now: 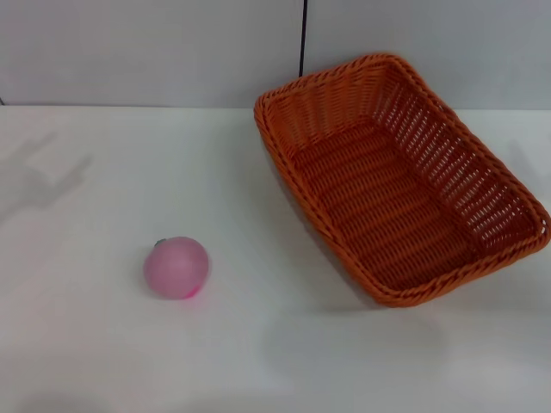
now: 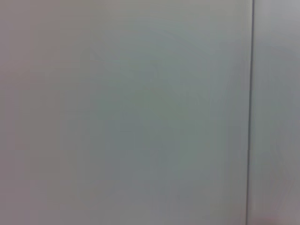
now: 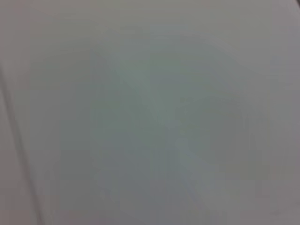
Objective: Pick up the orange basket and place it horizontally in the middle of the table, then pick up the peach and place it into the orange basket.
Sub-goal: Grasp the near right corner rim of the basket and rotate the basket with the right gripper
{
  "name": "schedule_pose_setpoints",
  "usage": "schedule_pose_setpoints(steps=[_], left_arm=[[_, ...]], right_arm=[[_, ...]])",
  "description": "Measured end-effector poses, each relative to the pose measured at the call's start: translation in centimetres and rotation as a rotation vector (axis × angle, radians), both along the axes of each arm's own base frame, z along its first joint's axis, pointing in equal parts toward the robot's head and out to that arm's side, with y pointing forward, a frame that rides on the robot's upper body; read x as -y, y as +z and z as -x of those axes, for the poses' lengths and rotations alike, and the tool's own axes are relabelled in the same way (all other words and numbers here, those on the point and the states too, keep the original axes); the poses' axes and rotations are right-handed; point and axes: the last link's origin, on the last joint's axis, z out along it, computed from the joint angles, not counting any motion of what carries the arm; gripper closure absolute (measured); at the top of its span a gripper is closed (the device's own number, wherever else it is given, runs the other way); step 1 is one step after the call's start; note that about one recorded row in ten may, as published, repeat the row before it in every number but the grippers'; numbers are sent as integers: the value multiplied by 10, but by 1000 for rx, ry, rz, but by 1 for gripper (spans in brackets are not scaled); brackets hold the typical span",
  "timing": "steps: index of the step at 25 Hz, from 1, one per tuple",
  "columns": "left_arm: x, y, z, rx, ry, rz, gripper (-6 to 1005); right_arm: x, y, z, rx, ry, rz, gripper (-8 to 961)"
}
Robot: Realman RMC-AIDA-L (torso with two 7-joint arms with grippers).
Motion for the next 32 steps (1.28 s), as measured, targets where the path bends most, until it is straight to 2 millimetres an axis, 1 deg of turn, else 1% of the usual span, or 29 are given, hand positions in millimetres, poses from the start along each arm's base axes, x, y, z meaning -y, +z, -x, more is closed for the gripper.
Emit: schedule_pose_setpoints(steps=[1,2,3,6,7,8,9,10,11,12,13,14,15,16,18,19,20,21,22,23,24,25,26,27,28,31,32], left_arm=[[2,0,3,6,10,-9,230],[5,-1,6,12,25,-26,230],[7,0,9,15,35,-42,230],[14,1,17,23,71,-109,231],[17,1,23,20,99,-148,231],[17,1,23,20,99,-148,231],[20,-2,28,15,131,-173,231],[20,-2,28,15,131,-173,231],[22,-3,31,11,145,-182,231],[23,-7,33,4,159,-189,231],[23,-7,33,4,159,-189,231],[24,-11,35,0,169,-193,231],[25,-16,36,1,173,-193,231],[25,-16,36,1,173,-193,231],[25,-16,36,1,173,-193,231],[26,-25,36,2,171,-198,231],[26,-25,36,2,171,-198,231],[27,-29,36,1,170,-201,231],[28,-30,36,0,168,-201,231],[29,-35,37,8,170,-196,231],[30,-39,38,9,171,-195,231],[30,-39,38,9,171,-195,231],[30,-39,38,9,171,-195,232],[30,-39,38,9,171,-195,232],[30,-39,38,9,171,-195,232],[34,-42,40,8,175,-194,232],[34,-42,40,8,176,-195,232]], right_arm=[[3,3,0,-4,22,24,144],[7,13,-2,-13,55,101,144],[7,13,-2,-13,55,101,144],[12,38,-6,-42,56,281,144],[17,56,-6,-65,33,389,145],[17,56,-6,-65,33,389,145],[19,65,-5,-69,22,426,145],[22,74,-3,-74,6,467,145],[25,83,-1,-75,-13,504,145],[30,104,6,-67,-58,564,145],[30,104,6,-67,-58,564,145],[30,113,11,-57,-79,584,144],[29,134,22,-20,-136,632,144],[29,134,22,-20,-136,632,144],[26,152,34,23,-202,678,144],[24,160,40,43,-239,701,144],[22,165,45,49,-273,734,143],[18,169,50,56,-295,760,143],[9,174,59,59,-346,835,143],[-1,174,66,71,-389,911,143],[-6,172,69,83,-406,947,142],[-6,172,69,83,-406,947,142],[-17,168,74,111,-426,1009,142],[-17,168,74,111,-426,1009,142],[-23,164,77,124,-440,1038,142],[-45,151,80,178,-507,1100,143],[-45,151,80,178,-507,1100,143]])
